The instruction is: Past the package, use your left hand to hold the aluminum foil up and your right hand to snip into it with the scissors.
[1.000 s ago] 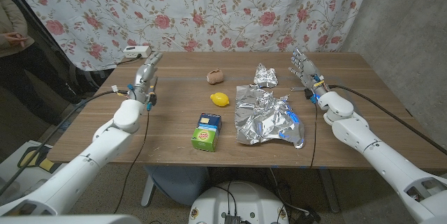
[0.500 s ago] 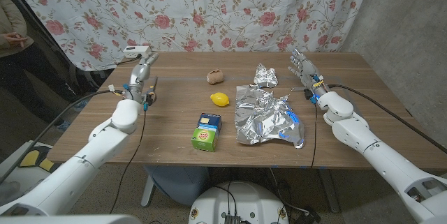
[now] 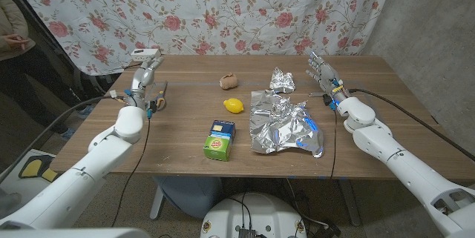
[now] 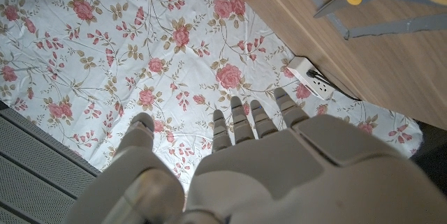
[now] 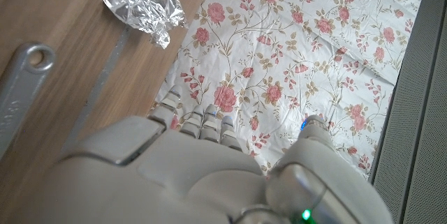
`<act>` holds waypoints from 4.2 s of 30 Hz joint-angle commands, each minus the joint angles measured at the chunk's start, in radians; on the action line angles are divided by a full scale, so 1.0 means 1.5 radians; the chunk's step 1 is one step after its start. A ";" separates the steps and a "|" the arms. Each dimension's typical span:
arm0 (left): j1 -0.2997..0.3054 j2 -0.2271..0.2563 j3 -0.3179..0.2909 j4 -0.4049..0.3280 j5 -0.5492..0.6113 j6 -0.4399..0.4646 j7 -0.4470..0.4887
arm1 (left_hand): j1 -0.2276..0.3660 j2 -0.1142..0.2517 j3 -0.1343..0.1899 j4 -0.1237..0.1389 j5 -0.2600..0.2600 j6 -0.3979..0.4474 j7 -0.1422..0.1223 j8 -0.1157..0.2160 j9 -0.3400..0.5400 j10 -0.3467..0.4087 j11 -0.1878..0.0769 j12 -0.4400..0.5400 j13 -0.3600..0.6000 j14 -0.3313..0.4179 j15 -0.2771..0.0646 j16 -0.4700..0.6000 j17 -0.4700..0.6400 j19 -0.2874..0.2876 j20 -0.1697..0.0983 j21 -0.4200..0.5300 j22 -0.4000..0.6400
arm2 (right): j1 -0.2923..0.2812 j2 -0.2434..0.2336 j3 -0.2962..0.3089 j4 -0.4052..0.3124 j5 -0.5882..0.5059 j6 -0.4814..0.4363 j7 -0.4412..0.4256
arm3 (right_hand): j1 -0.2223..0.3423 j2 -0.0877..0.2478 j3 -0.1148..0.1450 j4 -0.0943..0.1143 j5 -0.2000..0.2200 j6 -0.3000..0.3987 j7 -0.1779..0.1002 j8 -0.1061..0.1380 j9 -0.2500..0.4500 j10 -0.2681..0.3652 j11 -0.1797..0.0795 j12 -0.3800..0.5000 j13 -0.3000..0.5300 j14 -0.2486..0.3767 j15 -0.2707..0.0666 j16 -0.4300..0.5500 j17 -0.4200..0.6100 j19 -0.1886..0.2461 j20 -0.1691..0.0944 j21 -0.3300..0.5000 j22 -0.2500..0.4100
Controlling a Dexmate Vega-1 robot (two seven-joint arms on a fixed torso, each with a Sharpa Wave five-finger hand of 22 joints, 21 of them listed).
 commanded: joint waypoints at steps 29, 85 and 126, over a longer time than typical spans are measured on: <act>0.010 0.042 0.000 -0.036 0.059 0.123 0.028 | 0.041 -0.002 0.006 -0.005 0.006 0.034 0.080 0.003 0.001 0.024 -0.002 0.004 0.003 0.004 -0.001 0.000 0.001 0.003 0.004 0.001 0.001 | -0.001 -0.001 -0.002 0.003 -0.024 0.020 -0.014 | 0.017 0.004 0.008 -0.006 -0.002 0.001 0.001 0.006 0.001 0.010 -0.002 0.005 0.001 0.008 -0.002 0.006 -0.001 0.003 0.001 0.004 0.002; 0.002 0.048 0.021 -0.076 0.141 0.267 0.106 | 0.099 -0.015 0.000 -0.005 0.006 0.104 0.053 0.013 0.005 0.145 -0.001 0.042 0.016 0.109 -0.018 0.023 0.005 0.053 0.022 0.012 0.003 | 0.004 0.001 0.005 0.031 -0.010 0.038 0.005 | 0.023 0.005 0.009 -0.006 -0.003 0.003 0.000 0.006 0.002 0.012 -0.003 0.005 0.001 0.010 -0.004 0.007 -0.003 0.005 0.001 0.004 0.002; -0.050 0.064 0.054 -0.114 0.150 0.441 0.075 | 0.168 -0.006 0.007 -0.015 0.012 0.024 0.029 -0.008 0.008 0.161 -0.046 0.038 0.027 0.110 -0.021 0.014 0.007 0.061 0.035 0.008 0.005 | 0.014 0.009 0.003 0.060 -0.003 0.046 0.016 | 0.027 0.007 0.010 -0.005 -0.002 0.006 0.000 0.006 0.002 0.012 -0.002 0.004 0.001 0.009 -0.003 0.008 -0.004 0.005 0.001 0.004 0.002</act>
